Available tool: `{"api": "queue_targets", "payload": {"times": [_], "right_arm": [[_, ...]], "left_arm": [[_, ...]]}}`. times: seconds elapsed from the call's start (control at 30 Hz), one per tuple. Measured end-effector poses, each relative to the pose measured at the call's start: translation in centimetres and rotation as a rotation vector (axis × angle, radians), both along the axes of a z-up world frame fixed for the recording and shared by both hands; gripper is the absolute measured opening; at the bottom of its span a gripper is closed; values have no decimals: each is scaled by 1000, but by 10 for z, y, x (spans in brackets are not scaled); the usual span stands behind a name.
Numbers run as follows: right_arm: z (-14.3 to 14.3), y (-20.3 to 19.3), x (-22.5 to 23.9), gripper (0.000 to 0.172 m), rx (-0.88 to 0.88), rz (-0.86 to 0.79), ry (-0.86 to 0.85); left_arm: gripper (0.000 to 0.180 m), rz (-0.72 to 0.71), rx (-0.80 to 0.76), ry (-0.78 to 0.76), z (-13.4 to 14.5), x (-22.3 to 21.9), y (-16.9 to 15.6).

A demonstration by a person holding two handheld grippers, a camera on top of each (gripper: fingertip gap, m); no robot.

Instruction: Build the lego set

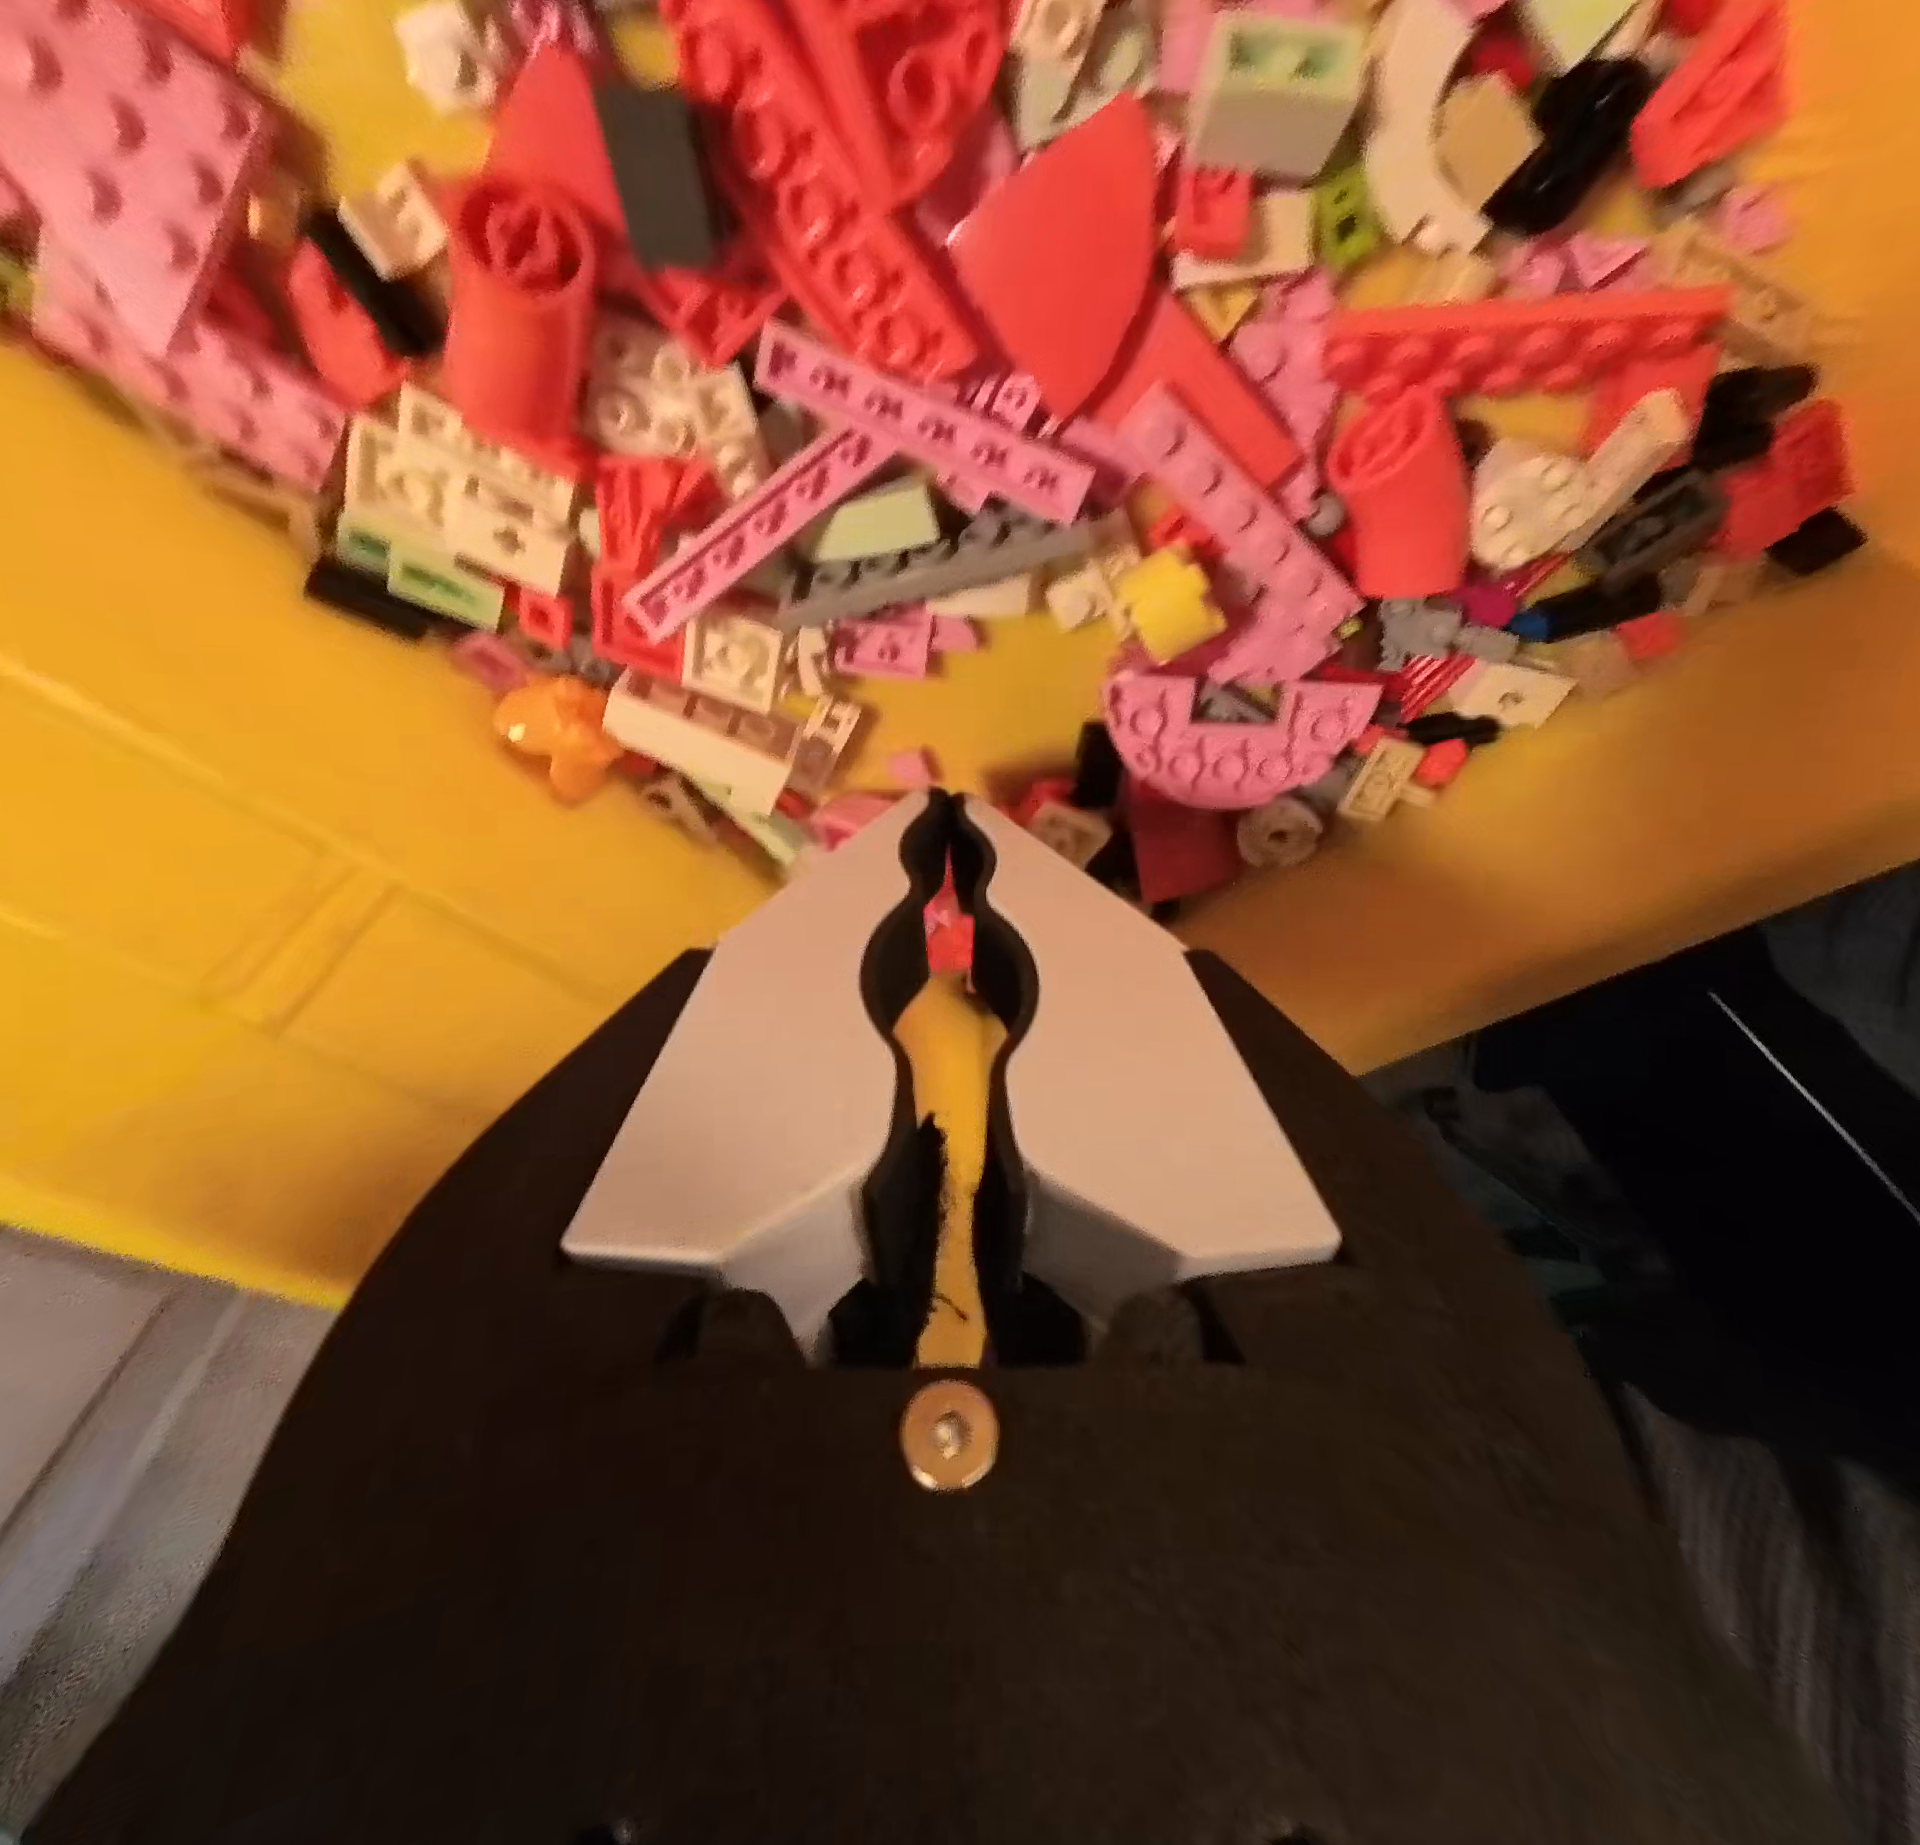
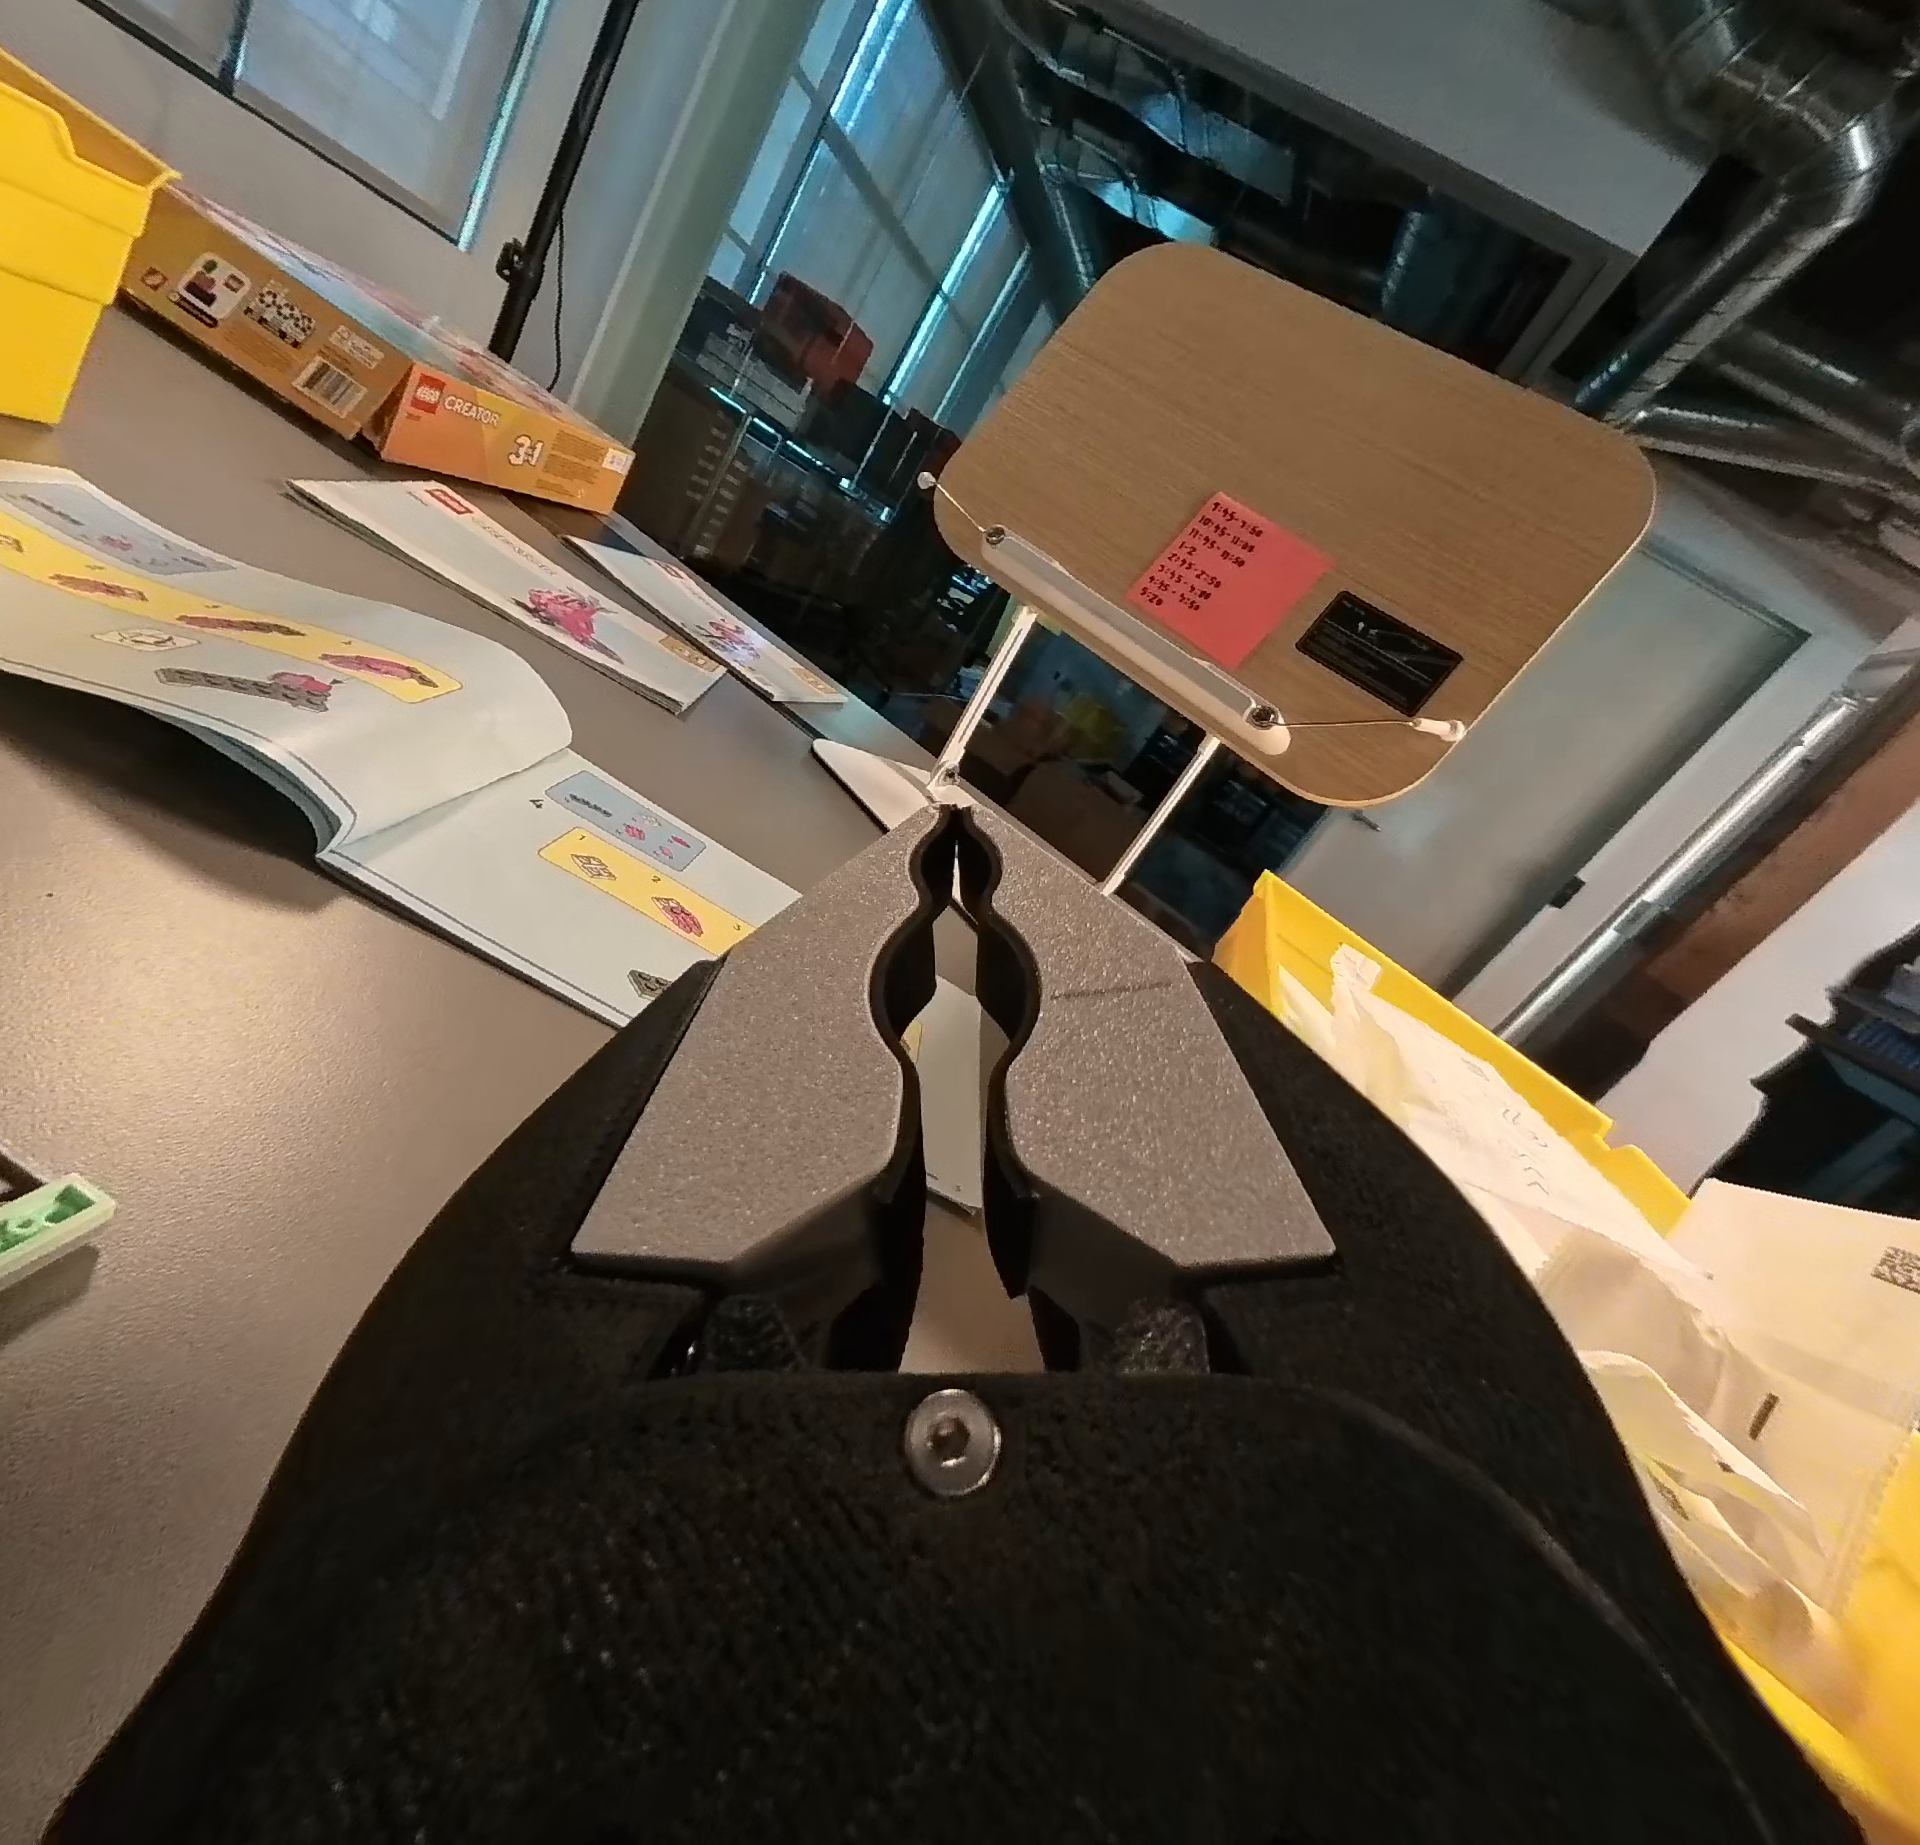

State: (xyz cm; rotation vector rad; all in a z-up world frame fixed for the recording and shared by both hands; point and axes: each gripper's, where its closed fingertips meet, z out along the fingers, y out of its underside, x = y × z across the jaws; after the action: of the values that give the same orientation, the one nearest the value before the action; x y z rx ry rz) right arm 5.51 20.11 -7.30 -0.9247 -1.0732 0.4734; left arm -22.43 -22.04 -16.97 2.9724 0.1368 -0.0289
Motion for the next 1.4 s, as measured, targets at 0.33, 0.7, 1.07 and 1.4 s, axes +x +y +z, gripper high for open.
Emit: {"api": "queue_targets", "payload": {"times": [0.33,0.7,1.07,1.4], "right_arm": [[0,0,-1,0,-8,4,-1],[-1,-2,-2,0,-6,13,-5],[-1,-4,-3,0,-5,20,-6],[0,-5,-2,0,-7,25,1]], "left_arm": [[0,14,-36,-216,-11,40,-11],[0,-46,448,-349,-2,110,53],[0,94,798,-428,16,149,116],[0,69,927,-228,66,115,131]]}}
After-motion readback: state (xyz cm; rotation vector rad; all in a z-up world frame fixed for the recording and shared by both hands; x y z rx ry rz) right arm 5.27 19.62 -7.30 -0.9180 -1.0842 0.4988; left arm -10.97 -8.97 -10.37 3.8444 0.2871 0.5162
